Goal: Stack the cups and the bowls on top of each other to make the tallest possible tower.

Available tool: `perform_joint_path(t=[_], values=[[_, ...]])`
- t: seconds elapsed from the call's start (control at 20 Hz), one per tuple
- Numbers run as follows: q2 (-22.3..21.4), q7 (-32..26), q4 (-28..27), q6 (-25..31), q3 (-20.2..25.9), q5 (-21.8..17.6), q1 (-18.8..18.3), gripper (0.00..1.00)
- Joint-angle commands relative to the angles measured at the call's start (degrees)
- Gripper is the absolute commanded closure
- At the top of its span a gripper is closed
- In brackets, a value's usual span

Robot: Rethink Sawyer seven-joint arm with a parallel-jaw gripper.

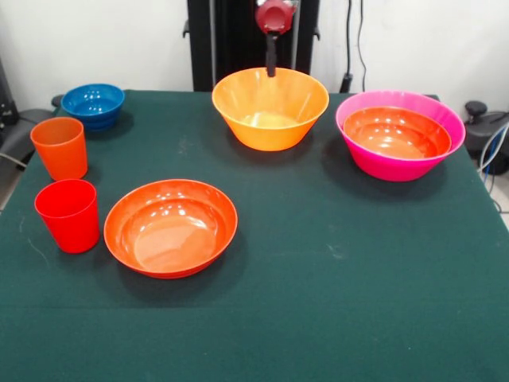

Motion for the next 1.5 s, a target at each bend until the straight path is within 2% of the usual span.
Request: perform_joint_path(t=[0.05,0.2,0.3,1.05,1.3,1.5], values=[[5.01,15.13,-3.11,-3.4,6.02,3.78,1.48,0.0],[7.11,14.92,-6.62,-5.58,5.6,3.77,2.03,0.0],[6.93,14.94,-7.5,-5.73,6.08,4.11,2.34,0.0],[5.01,16.67,-7.62,-5.79,9.22,8.11,3.9,0.0],[4.45,16.18,-6.28,-5.12,9.17,7.85,3.16,0.0],[1.47,15.33,-2.35,-1.94,9.11,7.35,2.13,0.0]])
